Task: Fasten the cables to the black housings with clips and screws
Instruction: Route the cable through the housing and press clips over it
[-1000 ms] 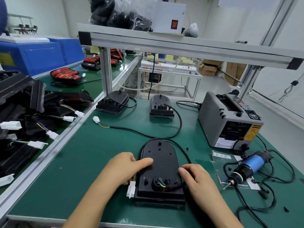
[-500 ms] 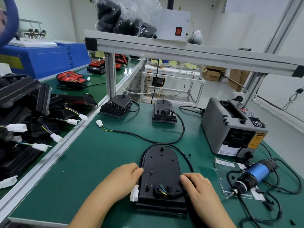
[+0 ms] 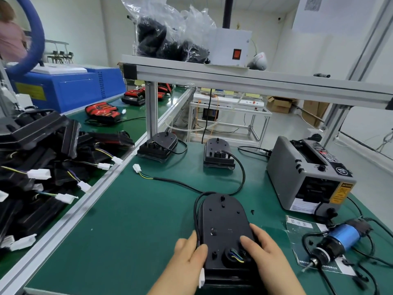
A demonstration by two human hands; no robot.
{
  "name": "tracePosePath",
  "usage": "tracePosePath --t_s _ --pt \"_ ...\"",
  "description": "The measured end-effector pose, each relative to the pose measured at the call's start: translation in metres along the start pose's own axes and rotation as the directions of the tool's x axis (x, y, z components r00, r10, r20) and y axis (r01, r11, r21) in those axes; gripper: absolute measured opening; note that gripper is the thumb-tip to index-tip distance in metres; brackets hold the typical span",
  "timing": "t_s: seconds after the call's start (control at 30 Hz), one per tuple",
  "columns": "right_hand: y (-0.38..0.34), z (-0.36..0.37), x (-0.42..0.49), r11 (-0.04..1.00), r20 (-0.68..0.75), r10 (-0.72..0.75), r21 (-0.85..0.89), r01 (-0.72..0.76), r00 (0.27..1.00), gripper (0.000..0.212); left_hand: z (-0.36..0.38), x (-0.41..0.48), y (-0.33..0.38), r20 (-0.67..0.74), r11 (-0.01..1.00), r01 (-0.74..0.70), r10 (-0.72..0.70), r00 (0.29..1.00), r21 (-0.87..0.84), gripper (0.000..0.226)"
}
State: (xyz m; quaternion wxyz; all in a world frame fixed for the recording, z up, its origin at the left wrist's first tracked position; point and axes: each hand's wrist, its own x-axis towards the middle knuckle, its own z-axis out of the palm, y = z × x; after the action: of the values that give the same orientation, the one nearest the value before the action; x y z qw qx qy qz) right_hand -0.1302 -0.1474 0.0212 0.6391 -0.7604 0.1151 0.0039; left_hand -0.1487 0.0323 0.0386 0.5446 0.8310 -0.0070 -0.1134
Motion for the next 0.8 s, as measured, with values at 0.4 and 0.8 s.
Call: tracePosePath --t_s 0.4,0.8 --pt "-0.007 -0.007 0.003 0.974 -0.108 0.014 0.226 0.011 0.994 0.049 0.012 0.004 -0.017 -0.135 0.966 -0.032 -0.003 0.991 -0.255 0.044" --pt "-0.027 0.001 0.010 0.986 -0.020 -0.168 -0.010 0.168 0.986 0.054 0.017 -0.007 -0.004 -0.119 0.925 -0.051 0.006 0.993 -0.377 0.038"
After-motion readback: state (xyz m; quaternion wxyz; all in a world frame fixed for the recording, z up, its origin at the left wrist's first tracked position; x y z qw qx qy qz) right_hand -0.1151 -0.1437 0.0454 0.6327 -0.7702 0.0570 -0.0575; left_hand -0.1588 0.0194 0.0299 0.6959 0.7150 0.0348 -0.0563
